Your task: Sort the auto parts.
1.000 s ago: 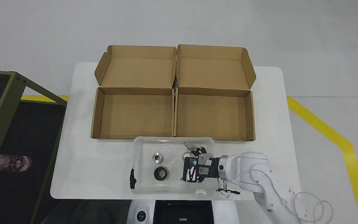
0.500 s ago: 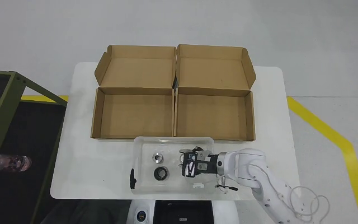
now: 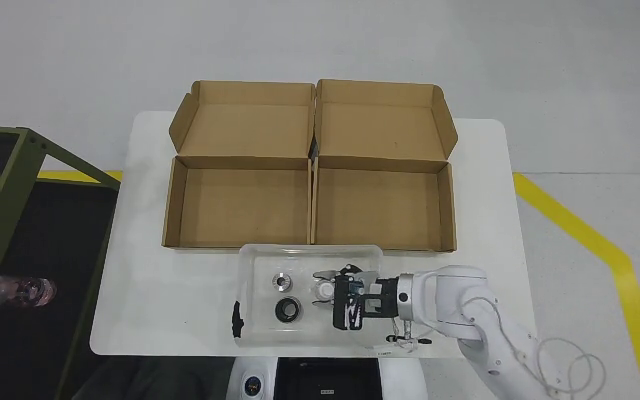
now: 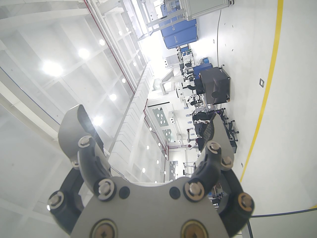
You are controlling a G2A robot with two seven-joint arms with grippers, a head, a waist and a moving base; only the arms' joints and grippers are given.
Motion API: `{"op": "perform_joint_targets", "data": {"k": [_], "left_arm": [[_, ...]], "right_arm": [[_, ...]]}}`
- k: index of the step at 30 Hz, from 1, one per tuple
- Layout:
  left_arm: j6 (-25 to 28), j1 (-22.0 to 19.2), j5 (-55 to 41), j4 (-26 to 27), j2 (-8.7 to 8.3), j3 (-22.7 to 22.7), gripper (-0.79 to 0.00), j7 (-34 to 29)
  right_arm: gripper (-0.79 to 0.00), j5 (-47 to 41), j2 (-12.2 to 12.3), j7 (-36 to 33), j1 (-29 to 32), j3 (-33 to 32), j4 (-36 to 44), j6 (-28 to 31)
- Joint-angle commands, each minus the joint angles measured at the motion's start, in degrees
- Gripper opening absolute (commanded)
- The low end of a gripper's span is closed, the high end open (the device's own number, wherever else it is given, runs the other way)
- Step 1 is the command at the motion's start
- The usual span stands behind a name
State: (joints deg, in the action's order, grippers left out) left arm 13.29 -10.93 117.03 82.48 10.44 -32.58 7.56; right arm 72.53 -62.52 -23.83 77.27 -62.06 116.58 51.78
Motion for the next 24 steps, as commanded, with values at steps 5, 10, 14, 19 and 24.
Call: {"op": "perform_joint_targets", "data": {"k": [5, 10, 14, 19, 24], "left_arm": [[0.00, 0.00, 0.00, 0.00, 0.00, 0.00, 0.000, 0.00], [0.00, 0.00, 0.00, 0.00, 0.00, 0.00, 0.000, 0.00], [0.00, 0.00, 0.00, 0.00, 0.00, 0.00, 0.000, 0.00], [0.00, 0.00, 0.00, 0.00, 0.00, 0.00, 0.000, 0.00], [0.00, 0.00, 0.00, 0.00, 0.00, 0.00, 0.000, 0.00]], "right_arm": [[-0.785, -2.43, 0.57, 1.10, 0.35, -2.61, 3.40, 0.62], [-0.785, -4.00, 1.03, 1.75, 0.45, -5.42, 6.72, 0.17], [-0.785, -6.33, 1.29, 2.25, -0.43, -7.41, 7.06, -0.14], [-0.785, -8.98, 1.49, 2.47, -1.87, -8.95, 5.91, -0.92], [-0.785, -11.81, 1.62, 2.85, -3.24, -10.12, 3.25, -2.24]]}}
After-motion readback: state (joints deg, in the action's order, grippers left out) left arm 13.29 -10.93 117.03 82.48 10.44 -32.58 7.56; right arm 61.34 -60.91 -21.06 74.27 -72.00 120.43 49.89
